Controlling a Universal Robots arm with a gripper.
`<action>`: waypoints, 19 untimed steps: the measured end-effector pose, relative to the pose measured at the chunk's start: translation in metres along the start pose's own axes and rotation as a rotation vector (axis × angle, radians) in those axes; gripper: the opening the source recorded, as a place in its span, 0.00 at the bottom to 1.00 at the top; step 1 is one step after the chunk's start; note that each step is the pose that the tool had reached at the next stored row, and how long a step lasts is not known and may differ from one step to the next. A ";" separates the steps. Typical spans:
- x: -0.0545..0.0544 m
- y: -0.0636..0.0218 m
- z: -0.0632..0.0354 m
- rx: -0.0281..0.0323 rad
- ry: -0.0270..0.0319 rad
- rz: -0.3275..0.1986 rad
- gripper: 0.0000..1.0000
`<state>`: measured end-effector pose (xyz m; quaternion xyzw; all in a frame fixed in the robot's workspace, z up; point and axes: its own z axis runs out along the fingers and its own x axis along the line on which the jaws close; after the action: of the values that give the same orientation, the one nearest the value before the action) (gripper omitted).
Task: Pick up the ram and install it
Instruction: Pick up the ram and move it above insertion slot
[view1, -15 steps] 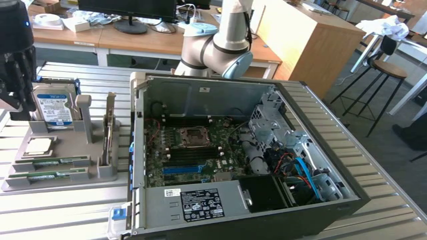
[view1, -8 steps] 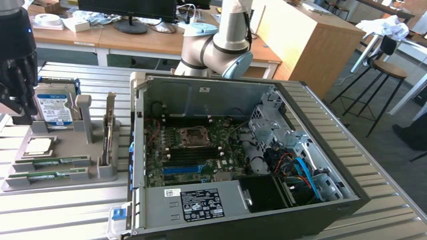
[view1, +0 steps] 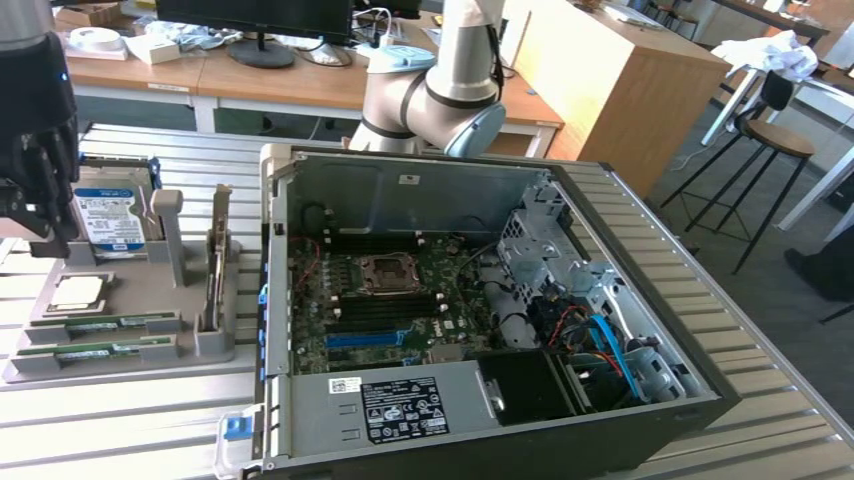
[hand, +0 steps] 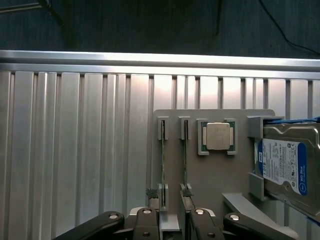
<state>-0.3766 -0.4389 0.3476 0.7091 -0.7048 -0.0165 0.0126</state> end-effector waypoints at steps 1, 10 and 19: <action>0.000 0.0000 0.0016 -0.0001 0.0000 0.000 0.30; 0.000 -0.0007 0.0169 -0.0001 0.0000 -0.004 0.30; 0.000 -0.0014 0.0324 0.0000 0.0001 -0.008 0.30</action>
<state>-0.3766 -0.4390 0.3152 0.7120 -0.7019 -0.0165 0.0126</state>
